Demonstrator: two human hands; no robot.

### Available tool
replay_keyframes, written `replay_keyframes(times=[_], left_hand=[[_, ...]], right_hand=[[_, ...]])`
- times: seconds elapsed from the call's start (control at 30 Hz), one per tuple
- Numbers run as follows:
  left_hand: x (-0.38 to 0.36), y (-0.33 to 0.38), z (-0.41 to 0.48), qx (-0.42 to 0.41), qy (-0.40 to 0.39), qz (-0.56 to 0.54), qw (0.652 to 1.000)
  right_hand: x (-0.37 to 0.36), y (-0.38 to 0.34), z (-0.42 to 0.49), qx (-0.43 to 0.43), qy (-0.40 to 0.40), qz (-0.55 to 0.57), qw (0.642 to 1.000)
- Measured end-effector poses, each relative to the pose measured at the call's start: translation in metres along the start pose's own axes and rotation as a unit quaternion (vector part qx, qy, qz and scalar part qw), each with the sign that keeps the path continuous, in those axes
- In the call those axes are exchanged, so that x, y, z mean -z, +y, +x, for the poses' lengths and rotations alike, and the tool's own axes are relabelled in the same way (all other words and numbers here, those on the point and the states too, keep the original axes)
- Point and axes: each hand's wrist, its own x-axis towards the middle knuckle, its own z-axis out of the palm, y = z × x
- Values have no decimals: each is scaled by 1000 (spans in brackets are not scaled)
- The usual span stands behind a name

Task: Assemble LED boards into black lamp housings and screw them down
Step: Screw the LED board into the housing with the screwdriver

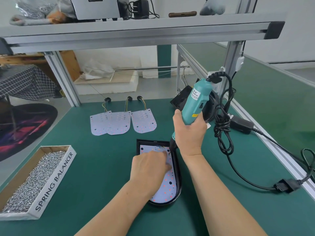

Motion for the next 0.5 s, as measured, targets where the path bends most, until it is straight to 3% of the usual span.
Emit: replay_keyframes(times=[0.27, 0.5], left_hand=[[10, 3, -2, 16, -28, -2, 999], [18, 9, -1, 35, -93, -28, 995]], right_hand=[[17, -11, -1, -58, -19, 53, 997], [49, -22, -11, -126, 129, 158, 971]])
